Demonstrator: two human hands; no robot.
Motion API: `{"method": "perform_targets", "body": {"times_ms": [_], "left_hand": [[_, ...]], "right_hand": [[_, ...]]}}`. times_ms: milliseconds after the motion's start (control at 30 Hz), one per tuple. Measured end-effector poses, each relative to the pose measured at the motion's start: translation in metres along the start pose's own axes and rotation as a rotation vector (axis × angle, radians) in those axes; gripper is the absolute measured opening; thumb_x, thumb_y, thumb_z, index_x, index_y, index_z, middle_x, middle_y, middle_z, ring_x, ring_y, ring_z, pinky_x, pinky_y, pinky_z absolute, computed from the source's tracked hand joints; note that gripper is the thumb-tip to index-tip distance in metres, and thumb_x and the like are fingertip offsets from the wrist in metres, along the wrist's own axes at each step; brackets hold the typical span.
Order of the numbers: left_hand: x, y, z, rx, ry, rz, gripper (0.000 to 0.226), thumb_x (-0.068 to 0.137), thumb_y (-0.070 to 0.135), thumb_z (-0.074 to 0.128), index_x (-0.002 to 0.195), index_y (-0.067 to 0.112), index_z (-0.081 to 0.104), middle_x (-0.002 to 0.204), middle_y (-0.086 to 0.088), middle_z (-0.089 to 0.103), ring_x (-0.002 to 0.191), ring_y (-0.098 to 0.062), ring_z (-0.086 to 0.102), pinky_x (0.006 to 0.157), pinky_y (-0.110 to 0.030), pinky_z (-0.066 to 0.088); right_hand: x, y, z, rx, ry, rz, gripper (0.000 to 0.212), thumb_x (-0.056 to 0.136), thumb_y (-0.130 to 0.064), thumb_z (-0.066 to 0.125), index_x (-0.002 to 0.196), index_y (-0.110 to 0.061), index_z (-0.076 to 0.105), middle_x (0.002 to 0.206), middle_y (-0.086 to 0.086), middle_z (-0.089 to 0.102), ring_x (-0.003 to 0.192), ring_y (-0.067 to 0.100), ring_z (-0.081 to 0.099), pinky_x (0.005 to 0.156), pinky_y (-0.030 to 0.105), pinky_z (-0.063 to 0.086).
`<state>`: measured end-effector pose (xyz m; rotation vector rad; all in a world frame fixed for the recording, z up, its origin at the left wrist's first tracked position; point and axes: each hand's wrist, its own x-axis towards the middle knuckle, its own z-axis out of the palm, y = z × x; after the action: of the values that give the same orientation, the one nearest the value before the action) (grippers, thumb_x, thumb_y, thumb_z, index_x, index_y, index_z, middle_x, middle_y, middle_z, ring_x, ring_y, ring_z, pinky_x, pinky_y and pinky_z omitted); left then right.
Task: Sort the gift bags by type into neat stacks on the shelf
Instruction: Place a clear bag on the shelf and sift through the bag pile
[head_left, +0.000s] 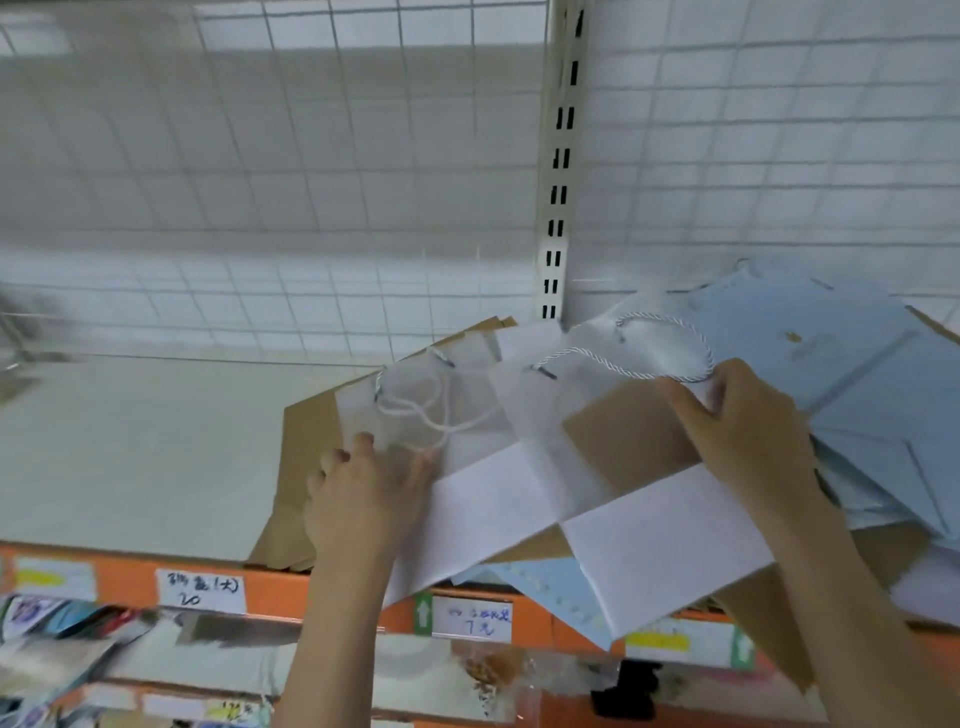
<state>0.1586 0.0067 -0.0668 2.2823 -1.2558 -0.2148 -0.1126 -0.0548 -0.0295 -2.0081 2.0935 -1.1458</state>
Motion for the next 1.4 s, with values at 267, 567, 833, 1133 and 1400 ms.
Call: {"method": "perform_targets", "body": {"times_ms": [267, 567, 833, 1133, 1400], "left_hand": [[0.000, -0.010, -0.003, -0.131, -0.061, -0.020, 0.085, 0.069, 0.054, 0.070, 0.129, 0.006, 0.033, 0.121, -0.019, 0.049, 0.110, -0.037, 0.050, 0.082, -0.038, 0.040], [-0.007, 0.000, -0.024, -0.635, 0.176, 0.177, 0.025, 0.084, 0.016, 0.065, 0.099, 0.019, 0.045, 0.082, 0.011, 0.053, 0.078, -0.016, 0.051, 0.054, -0.016, 0.031], [-0.020, -0.002, -0.043, -0.763, 0.212, 0.139, 0.015, 0.091, 0.019, 0.052, 0.082, 0.020, 0.040, 0.063, 0.003, 0.063, 0.056, 0.006, 0.056, 0.054, -0.020, 0.038], [-0.046, 0.053, -0.028, -0.923, 0.116, 0.158, 0.011, 0.090, 0.018, 0.056, 0.084, 0.016, 0.047, 0.072, 0.001, 0.059, 0.054, 0.008, 0.056, 0.048, -0.005, 0.039], [-0.113, 0.161, 0.035, -0.915, -0.012, 0.218, 0.016, 0.088, 0.027, 0.059, 0.094, 0.024, 0.044, 0.072, -0.006, 0.064, 0.067, -0.018, 0.061, 0.058, -0.028, 0.042]], "right_hand": [[-0.008, -0.006, -0.002, 0.115, -0.060, 0.120, 0.023, 0.081, -0.020, 0.058, 0.089, -0.004, 0.044, 0.089, 0.014, 0.052, 0.088, 0.035, 0.051, 0.067, 0.034, 0.034], [-0.021, -0.015, -0.014, 0.329, -0.095, 0.180, 0.046, 0.080, -0.006, 0.065, 0.117, -0.009, 0.039, 0.094, 0.002, 0.045, 0.080, 0.023, 0.044, 0.056, 0.031, 0.027], [-0.033, -0.019, -0.014, 0.414, -0.104, 0.161, 0.033, 0.080, -0.021, 0.069, 0.102, -0.016, 0.046, 0.084, -0.006, 0.054, 0.070, -0.002, 0.047, 0.052, 0.017, 0.030], [-0.032, 0.020, -0.071, 0.380, 0.061, 0.151, 0.037, 0.086, -0.034, 0.059, 0.117, -0.025, 0.039, 0.072, -0.002, 0.056, 0.065, 0.010, 0.051, 0.057, 0.030, 0.033], [-0.024, 0.155, -0.140, 0.351, 0.129, 0.277, 0.044, 0.087, -0.029, 0.060, 0.127, -0.024, 0.044, 0.076, 0.000, 0.054, 0.076, 0.027, 0.052, 0.067, 0.031, 0.036]]}}
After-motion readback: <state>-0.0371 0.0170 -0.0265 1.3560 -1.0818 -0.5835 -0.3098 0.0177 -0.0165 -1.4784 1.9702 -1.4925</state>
